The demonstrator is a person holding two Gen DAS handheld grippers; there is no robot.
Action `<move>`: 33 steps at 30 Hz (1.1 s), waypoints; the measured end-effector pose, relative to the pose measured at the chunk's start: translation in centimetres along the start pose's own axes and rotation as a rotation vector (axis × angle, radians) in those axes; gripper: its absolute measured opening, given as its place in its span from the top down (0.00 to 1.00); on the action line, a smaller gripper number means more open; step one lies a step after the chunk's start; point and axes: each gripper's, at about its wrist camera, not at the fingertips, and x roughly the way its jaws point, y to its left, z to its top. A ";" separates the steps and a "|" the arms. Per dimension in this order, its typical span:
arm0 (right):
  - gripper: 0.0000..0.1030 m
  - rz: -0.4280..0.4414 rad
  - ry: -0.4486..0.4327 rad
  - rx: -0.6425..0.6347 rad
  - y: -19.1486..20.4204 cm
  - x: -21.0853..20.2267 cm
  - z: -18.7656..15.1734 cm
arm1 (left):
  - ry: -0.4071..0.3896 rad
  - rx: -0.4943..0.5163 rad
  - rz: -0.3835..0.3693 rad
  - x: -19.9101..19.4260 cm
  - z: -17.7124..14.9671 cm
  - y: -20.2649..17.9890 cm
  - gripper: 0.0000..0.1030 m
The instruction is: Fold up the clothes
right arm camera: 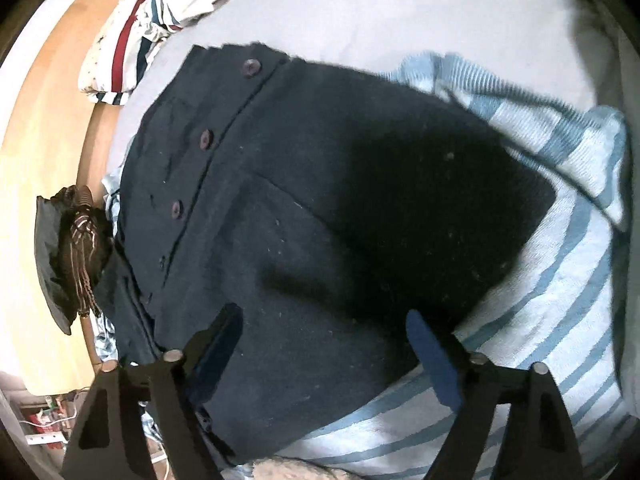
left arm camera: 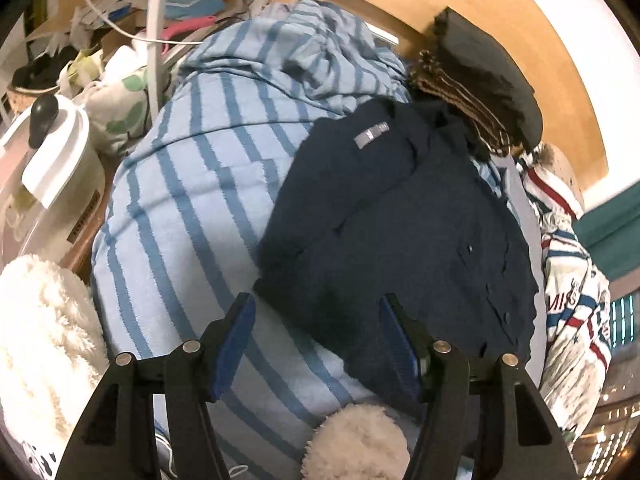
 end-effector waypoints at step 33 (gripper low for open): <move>0.37 -0.047 0.021 0.076 -2.5 0.3 -1.5 | 0.192 -0.613 -0.449 7.3 -2.7 7.1 0.44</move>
